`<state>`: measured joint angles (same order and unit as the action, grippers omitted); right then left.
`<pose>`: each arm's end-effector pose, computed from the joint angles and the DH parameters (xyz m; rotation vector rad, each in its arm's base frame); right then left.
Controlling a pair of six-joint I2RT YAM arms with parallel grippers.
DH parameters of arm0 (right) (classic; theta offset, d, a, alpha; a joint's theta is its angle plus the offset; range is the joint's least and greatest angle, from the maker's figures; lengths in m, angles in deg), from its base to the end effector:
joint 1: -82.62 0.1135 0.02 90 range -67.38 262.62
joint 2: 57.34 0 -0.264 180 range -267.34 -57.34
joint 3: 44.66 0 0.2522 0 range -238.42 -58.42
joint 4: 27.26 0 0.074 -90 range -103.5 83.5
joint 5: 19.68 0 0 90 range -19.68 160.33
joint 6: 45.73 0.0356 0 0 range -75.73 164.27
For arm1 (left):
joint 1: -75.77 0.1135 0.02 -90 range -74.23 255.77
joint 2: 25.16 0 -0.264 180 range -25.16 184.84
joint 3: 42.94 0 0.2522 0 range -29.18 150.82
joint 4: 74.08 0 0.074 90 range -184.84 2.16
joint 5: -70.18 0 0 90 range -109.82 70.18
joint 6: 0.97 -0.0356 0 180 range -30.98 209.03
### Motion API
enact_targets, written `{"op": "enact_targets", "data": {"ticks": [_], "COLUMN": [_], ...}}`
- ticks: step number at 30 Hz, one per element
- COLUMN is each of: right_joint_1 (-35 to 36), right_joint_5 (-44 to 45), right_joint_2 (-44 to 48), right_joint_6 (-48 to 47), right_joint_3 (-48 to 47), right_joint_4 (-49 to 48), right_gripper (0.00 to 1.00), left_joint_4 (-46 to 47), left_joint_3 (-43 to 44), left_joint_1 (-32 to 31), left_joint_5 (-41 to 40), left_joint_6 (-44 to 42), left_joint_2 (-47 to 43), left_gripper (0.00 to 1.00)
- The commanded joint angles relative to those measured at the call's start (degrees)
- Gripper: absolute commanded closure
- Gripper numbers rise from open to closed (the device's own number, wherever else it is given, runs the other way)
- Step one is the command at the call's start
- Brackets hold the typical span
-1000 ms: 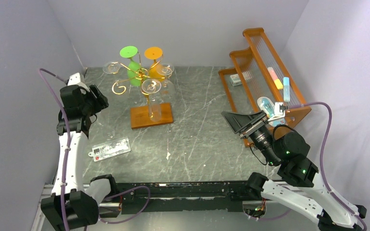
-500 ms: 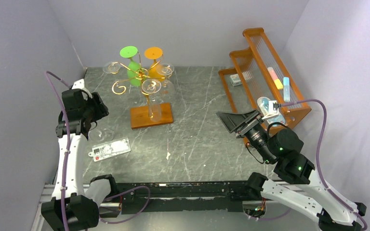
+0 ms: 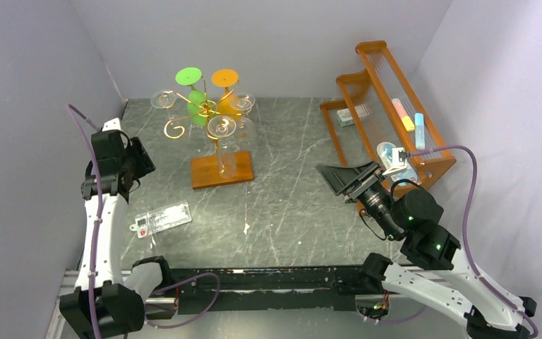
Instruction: Place the wine glass upside down on the wine glass rack
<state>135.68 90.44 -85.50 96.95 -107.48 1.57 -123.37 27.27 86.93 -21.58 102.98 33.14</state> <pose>0.0708 0.0738 0.3924 0.3037 1.5735 1.2198 0.2108 0.0427 0.3236 -0.4997 2.1660 0.0074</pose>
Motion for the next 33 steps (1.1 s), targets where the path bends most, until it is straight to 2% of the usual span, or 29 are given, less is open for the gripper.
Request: {"op": "enact_targets", "data": {"ticks": [1, 4, 8, 13, 16, 20, 24, 28, 33], "right_joint_1": [0.1, 0.1, 0.1, 0.2, 0.1, 0.2, 0.1, 0.2, 0.1], "right_joint_5": [0.0, -1.0, -2.4, -3.4, -3.2, -3.0, -3.8, -3.8, -3.0], "right_joint_2": [-0.5, -0.8, -1.5, -1.5, -1.4, -2.1, -3.4, -3.8, -2.8], "right_joint_6": [1.2, 1.8, 2.3, 2.9, 2.9, 2.7, 3.2, 3.8, 3.2], "right_joint_3": [1.3, 2.5, 3.2, 4.3, 4.2, 3.5, 3.1, 3.1, 4.5], "right_joint_4": [1.9, 1.4, 1.4, 1.2, 1.7, 2.0, 1.6, 1.2, -0.2], "right_gripper": [0.29, 0.29, 0.29, 0.29, 0.29, 0.29, 0.29, 0.29, 0.29], "left_joint_4": [-3.5, -6.2, -9.7, -7.7, -6.1, -7.2, -3.9, -7.0, -8.7], "left_joint_3": [-3.3, -4.6, -3.7, -7.7, -11.2, -11.8, -15.3, -13.6, -13.2], "left_joint_1": [0.3, 0.3, 0.3, 0.3, 0.4, 0.6, 0.6, 0.6, 0.6], "left_joint_5": [-7.9, -15.7, -21.3, -24.4, -26.5, -24.0, -17.5, -10.4, -9.2], "left_joint_6": [5.6, 11.6, 16.4, 22.4, 25.5, 28.9, 27.7, 26.0, 24.9], "left_joint_2": [-1.7, 0.6, 4.7, 5.2, 4.4, 3.4, 1.1, 0.4, 0.0], "left_gripper": [0.4, 0.38, 0.38, 0.31, 0.23, 0.23, 0.22, 0.17, 0.12]}}
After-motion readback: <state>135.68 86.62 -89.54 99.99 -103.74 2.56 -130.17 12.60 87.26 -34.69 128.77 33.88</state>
